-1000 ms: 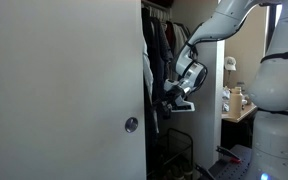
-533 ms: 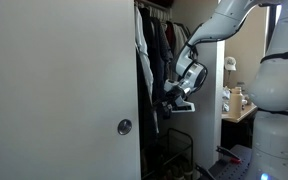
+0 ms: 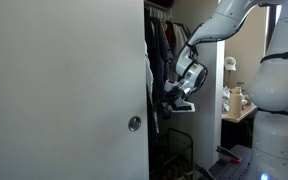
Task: Slide the wardrobe door open
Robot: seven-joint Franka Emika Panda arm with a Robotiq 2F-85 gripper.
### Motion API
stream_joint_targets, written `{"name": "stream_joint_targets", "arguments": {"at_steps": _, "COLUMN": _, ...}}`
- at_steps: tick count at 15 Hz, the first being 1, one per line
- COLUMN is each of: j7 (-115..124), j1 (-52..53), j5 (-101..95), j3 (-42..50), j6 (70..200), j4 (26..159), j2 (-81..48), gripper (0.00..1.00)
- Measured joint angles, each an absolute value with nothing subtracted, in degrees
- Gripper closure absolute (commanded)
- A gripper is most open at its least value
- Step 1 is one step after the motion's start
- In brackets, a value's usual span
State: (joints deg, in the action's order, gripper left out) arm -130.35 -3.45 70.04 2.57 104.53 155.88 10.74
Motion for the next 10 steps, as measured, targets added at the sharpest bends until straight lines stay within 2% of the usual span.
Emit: {"name": "stream_joint_targets", "arguments": {"at_steps": 10, "j7": -132.70, "j1": -3.42, "j5": 76.68, "j3": 2.59, "j6": 107.11, "j4": 155.90, "j2": 10.73, "gripper": 0.00}}
